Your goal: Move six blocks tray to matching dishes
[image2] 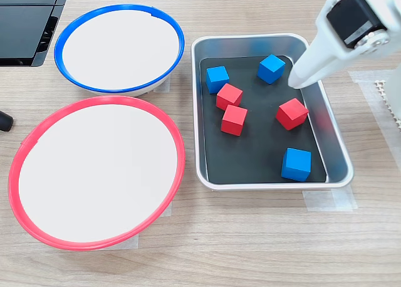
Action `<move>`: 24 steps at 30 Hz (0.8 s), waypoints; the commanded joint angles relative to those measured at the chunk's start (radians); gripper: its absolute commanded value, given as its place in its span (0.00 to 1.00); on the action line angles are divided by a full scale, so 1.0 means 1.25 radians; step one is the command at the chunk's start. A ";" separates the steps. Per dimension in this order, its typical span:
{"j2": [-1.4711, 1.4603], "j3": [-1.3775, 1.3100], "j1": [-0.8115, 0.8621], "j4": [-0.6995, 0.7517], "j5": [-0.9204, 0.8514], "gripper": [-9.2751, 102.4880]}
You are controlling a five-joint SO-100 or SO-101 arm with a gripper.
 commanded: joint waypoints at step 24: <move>-0.577 -0.304 -0.096 -0.121 -0.083 0.08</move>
